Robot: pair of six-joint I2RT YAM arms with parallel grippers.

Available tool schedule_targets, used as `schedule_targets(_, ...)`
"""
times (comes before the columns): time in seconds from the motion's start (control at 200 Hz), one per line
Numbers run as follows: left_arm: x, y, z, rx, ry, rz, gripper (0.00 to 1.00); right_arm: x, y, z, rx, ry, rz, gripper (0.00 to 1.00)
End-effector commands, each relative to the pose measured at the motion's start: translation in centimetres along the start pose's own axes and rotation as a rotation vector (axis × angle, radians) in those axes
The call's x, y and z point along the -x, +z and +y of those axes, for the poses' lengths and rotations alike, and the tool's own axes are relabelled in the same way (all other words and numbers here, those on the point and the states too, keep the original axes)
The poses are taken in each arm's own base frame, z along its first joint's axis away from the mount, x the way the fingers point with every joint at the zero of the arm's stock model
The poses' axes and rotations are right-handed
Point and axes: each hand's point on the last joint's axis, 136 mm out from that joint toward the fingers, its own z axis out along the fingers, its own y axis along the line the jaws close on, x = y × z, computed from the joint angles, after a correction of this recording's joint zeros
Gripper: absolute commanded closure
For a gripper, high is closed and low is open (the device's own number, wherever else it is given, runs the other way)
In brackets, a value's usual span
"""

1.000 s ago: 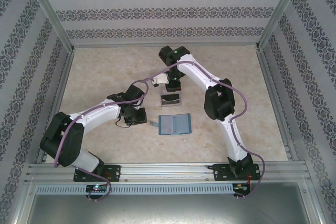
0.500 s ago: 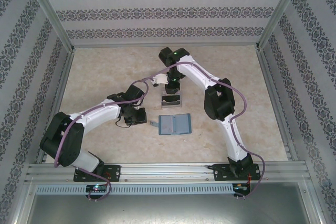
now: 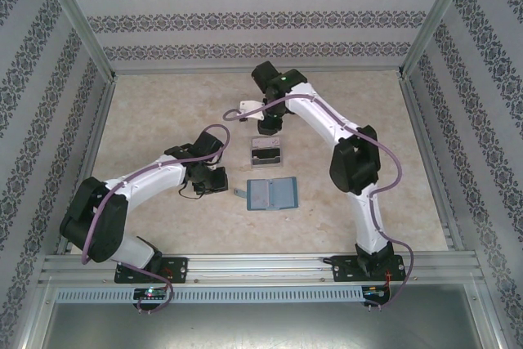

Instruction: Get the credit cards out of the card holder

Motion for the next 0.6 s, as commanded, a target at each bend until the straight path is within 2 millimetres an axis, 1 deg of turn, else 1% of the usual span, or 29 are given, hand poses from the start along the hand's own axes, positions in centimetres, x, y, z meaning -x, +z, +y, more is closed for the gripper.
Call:
schedule_targets(0.0,0.8,-1.2,0.3,0.011,0.011,-0.024,0.85,0.8,-2.3,-0.8,-0.062,0.146,-0.076,0.71)
schedule_targets(0.15,1.6,-1.3,0.3,-0.020,-0.003,-0.040,0.85,1.5,-3.7,0.1,-0.080,0.368,-0.187,0.66)
schedule_targets(0.3,2.6,-1.4,0.5,-0.052,-0.019,-0.053,0.85,0.9,-4.1,2.4,-0.074,0.623,-0.248,0.65)
schedule_targets(0.345,2.9,-1.5,0.6,-0.057,-0.019,-0.060,0.85,0.7,-4.3,2.9,-0.072,0.707,-0.262,0.66)
schedule_targets(0.455,3.6,-1.4,0.7,-0.075,-0.023,-0.069,0.85,-0.1,-4.2,5.1,-0.040,0.901,-0.284,0.72)
schedule_targets(0.52,4.0,-1.4,0.8,-0.083,-0.022,-0.076,0.85,-0.1,-3.9,6.8,0.015,1.005,-0.305,0.74)
schedule_targets(0.595,4.5,-1.5,0.8,-0.091,-0.020,-0.085,0.85,0.3,-3.5,8.9,0.077,1.095,-0.326,0.75)
